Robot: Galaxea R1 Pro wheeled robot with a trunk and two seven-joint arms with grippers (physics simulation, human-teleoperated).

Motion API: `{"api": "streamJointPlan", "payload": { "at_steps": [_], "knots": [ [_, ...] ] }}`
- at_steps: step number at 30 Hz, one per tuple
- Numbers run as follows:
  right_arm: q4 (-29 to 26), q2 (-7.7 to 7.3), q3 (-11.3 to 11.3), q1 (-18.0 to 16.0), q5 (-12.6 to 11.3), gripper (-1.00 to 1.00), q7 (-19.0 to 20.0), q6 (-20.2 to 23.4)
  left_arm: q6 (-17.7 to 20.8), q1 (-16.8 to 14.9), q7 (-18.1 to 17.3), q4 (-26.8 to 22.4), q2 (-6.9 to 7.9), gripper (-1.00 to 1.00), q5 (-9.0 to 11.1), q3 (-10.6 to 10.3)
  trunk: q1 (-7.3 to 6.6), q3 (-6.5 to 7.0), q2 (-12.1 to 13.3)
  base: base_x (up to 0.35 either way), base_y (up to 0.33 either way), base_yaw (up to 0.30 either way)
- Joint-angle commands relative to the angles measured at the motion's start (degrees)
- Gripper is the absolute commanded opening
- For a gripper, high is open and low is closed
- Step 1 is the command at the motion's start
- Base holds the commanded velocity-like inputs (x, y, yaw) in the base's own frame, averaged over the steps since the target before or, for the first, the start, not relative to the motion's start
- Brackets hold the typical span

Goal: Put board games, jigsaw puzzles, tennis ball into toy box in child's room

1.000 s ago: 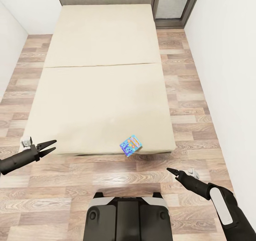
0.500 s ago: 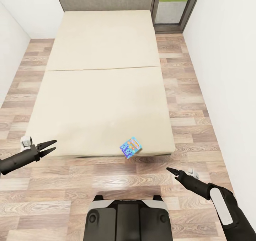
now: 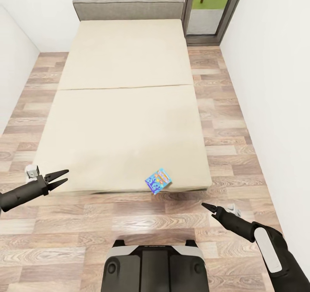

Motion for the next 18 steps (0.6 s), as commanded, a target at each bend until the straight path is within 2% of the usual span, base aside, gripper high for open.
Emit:
{"api": "streamJointPlan", "payload": {
  "at_steps": [1, 18],
  "knots": [
    [0.0, 0.01, -0.1, 0.0, 0.1, 1.00, 0.2, 0.3, 0.4, 0.0, -0.1, 0.0, 0.02, 1.00, 0.1, 0.0, 0.04, 0.04, -0.1, 0.000, 0.000, 0.000],
    [0.0, 0.00, -0.1, 0.0, 0.1, 1.00, 0.2, 0.3, 0.7, 0.0, -0.1, -0.3, 0.08, 1.00, 0.1, 0.1, 0.26, 1.47, -0.5, 0.000, 0.000, 0.000]
  ]
}}
